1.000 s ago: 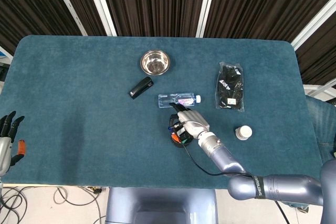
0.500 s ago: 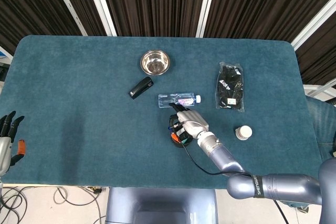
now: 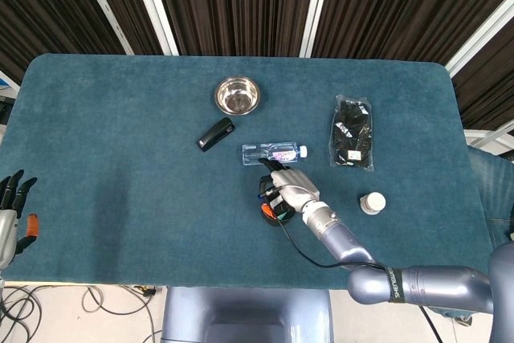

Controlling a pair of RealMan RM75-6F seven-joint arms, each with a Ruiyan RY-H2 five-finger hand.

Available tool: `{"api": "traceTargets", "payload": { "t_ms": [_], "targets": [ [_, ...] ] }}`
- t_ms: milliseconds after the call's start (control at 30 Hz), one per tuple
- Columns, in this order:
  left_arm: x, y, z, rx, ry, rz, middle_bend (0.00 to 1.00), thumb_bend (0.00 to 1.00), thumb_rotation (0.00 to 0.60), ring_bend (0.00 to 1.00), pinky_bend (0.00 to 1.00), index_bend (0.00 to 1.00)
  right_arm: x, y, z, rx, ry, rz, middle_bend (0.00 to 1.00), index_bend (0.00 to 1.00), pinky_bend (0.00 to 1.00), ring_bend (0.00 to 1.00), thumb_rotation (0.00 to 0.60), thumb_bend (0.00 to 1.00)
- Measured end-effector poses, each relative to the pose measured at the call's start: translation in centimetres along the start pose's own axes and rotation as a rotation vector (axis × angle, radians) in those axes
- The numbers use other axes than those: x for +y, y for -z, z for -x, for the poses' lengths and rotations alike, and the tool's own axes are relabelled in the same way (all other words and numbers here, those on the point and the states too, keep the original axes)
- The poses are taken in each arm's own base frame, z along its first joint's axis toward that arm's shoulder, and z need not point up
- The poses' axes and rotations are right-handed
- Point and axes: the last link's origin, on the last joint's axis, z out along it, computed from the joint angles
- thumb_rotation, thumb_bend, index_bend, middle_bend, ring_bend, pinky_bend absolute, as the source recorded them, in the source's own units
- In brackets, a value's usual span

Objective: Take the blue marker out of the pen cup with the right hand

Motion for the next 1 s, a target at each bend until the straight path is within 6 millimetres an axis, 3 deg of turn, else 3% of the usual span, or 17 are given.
{"api": "traceTargets", "payload": {
  "t_ms": [600, 800, 1000],
  "targets": [
    [0.0, 0.1, 0.0, -0.006, 0.008, -0.002, 0.0, 0.59, 0.6, 0.0, 0.0, 0.12, -0.6, 1.2, -2.3, 0.027, -0.029, -0.019, 0.0, 0.58, 0.16, 0.0, 0.6, 0.46],
    [0.1, 0.1, 0.0, -0.008, 0.013, 0.0, 0.0, 0.59, 0.6, 0.0, 0.0, 0.12, -1.1, 2.1, -4.3, 0.047, -0.022, -0.03, 0.0, 0.58, 0.16, 0.0, 0.6, 0.45],
    [0.1, 0.2, 0.0, -0.009, 0.015, 0.002, 0.0, 0.59, 0.6, 0.0, 0.0, 0.12, -1.3, 3.1, -8.0, 0.102, -0.034, -0.024, 0.0, 0.58, 0.16, 0.0, 0.6, 0.45]
  ]
}}
